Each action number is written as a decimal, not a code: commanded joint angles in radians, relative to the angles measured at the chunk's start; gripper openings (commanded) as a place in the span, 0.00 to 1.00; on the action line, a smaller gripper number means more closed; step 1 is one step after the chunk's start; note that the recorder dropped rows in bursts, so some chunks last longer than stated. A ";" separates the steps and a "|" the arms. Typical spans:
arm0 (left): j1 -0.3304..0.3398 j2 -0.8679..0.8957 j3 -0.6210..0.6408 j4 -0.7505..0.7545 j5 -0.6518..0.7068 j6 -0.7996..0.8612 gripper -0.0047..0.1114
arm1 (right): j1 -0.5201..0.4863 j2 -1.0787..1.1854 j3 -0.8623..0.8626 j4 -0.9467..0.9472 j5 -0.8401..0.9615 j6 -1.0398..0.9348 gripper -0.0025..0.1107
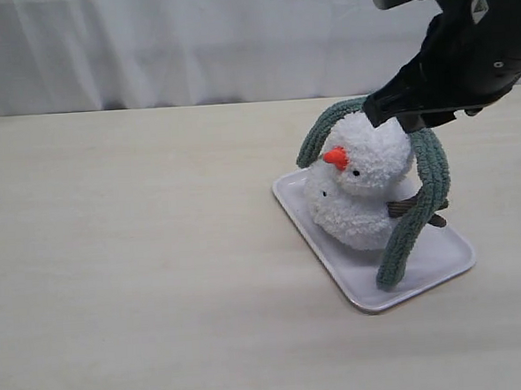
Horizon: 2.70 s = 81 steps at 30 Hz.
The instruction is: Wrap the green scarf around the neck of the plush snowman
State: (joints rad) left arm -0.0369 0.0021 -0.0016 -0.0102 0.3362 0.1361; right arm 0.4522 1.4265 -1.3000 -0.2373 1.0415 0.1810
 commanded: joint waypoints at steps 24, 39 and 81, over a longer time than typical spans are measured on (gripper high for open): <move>-0.010 -0.002 0.002 0.000 -0.013 -0.002 0.04 | -0.209 0.062 0.350 0.138 -0.468 -0.013 0.35; -0.010 -0.002 0.002 0.000 -0.013 -0.002 0.04 | -0.207 0.060 0.348 0.230 -0.668 -0.011 0.06; -0.010 -0.002 0.002 0.000 -0.013 -0.002 0.04 | -0.264 0.127 0.348 0.230 -0.621 -0.002 0.41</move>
State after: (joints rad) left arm -0.0369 0.0021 -0.0016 -0.0102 0.3362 0.1361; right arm 0.1938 1.5822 -0.9523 -0.0087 0.4258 0.1756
